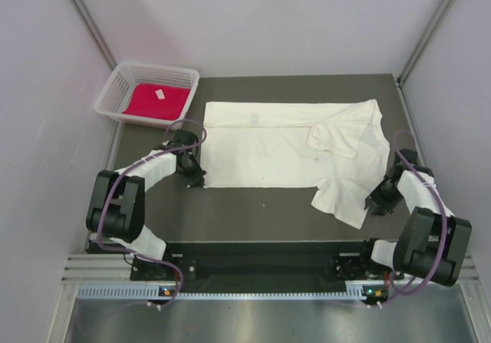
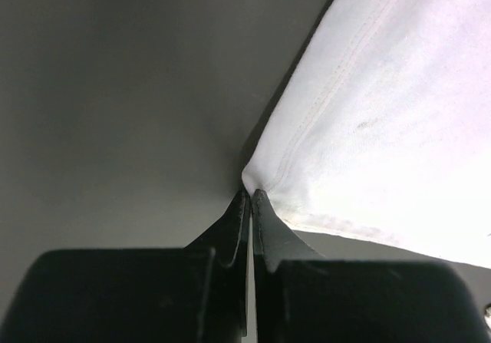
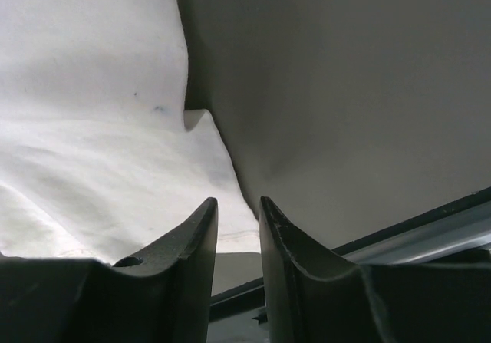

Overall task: Fold and stack the t-shirts
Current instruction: Fold the tshirt

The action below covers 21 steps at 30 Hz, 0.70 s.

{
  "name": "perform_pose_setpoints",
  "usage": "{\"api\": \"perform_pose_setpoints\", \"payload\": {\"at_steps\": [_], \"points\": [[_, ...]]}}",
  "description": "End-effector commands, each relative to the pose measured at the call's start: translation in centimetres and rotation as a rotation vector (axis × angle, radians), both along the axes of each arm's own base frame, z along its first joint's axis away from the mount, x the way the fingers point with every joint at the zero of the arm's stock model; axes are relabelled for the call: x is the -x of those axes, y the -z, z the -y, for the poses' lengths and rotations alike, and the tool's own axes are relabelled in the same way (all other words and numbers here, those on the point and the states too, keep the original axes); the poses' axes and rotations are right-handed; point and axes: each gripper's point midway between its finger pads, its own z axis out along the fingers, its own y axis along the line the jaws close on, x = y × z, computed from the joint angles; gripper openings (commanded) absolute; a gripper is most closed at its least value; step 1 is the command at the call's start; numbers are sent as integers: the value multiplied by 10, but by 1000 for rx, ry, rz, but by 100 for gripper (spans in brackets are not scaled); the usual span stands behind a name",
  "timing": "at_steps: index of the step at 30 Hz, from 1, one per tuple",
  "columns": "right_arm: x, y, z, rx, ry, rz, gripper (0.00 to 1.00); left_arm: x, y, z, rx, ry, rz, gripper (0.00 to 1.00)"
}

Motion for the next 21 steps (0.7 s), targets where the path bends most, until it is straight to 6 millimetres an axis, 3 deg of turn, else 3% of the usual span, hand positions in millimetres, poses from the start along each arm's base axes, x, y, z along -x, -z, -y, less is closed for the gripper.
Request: {"api": "perform_pose_setpoints", "payload": {"at_steps": [1,13,16,21], "points": [[-10,4,0,-1,9,30,29,-18,-18,6,19,27,84,0],[-20,28,-9,-15,14,-13,27,-14,-14,6,23,38,72,0],[-18,35,-9,-11,42,-24,22,-15,-17,7,25,43,80,0],[-18,31,-2,36,75,6,6,-15,-20,5,16,50,84,0]]}}
